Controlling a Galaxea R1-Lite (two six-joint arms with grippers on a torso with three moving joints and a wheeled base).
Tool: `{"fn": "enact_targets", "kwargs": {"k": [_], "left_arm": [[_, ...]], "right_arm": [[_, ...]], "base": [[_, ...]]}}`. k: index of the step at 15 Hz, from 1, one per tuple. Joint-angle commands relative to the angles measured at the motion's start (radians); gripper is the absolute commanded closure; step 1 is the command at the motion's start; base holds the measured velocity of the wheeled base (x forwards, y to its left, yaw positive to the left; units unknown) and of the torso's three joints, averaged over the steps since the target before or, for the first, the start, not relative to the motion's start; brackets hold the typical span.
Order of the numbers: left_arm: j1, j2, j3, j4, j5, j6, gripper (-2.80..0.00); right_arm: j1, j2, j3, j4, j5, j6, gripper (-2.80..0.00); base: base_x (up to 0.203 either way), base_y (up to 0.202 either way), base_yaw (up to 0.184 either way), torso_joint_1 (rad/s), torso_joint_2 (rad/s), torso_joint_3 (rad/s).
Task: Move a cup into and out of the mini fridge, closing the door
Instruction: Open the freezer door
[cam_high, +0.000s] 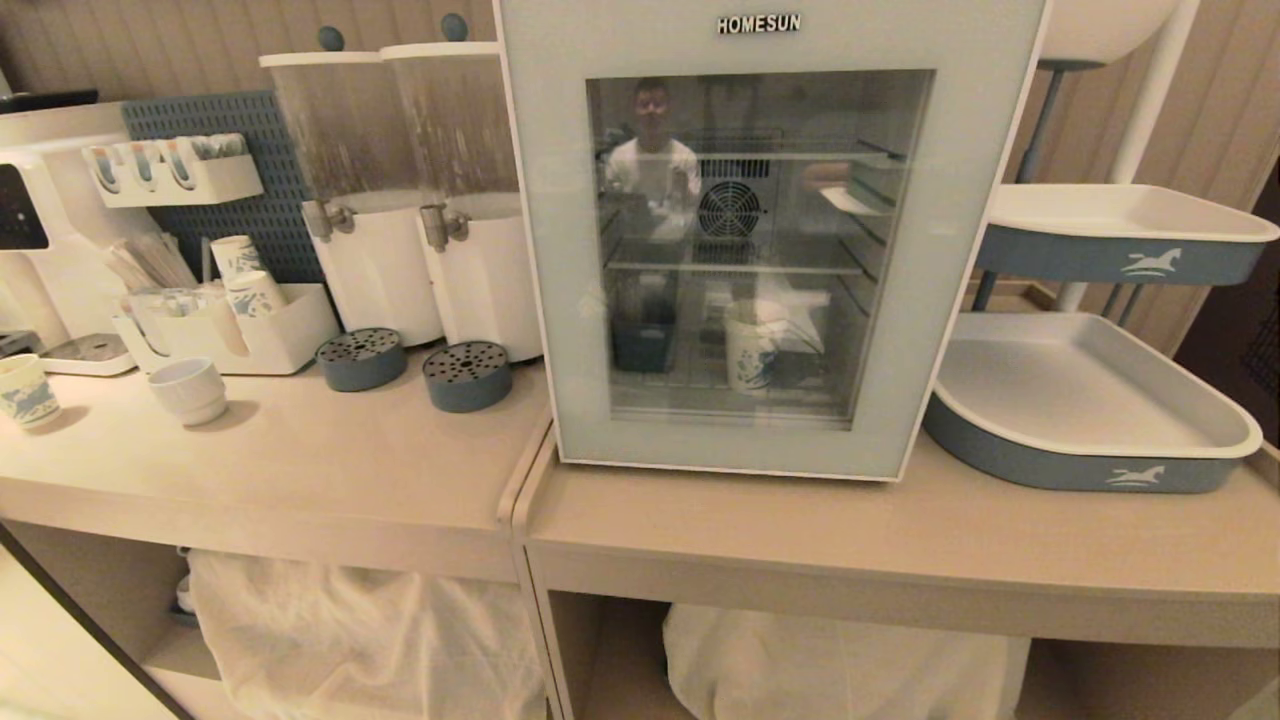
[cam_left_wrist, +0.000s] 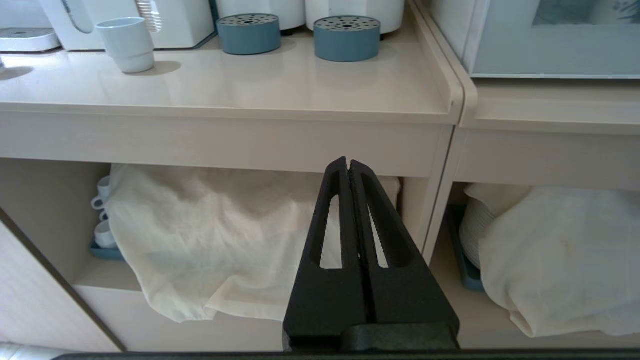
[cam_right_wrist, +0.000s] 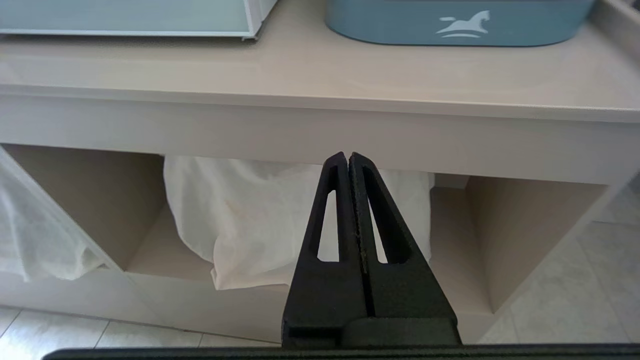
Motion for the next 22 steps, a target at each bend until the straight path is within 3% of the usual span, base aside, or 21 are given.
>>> {"fn": "enact_targets", "kwargs": {"k": [1, 22], "left_arm": [[0.000, 0.000, 0.020, -0.001, 0.000, 0.000, 0.00], [0.000, 0.000, 0.020, 0.001, 0.002, -0.007, 0.00]], "right_arm": [[-0.001, 0.002, 0.000, 0.001, 0.001, 0.000, 0.00], [-0.001, 0.000, 0.009, -0.024, -0.005, 0.010, 0.00]], "base": [[0.000, 0.000, 0.000, 0.000, 0.00, 0.000], [0.000, 0.000, 0.000, 0.000, 0.00, 0.000]]}}
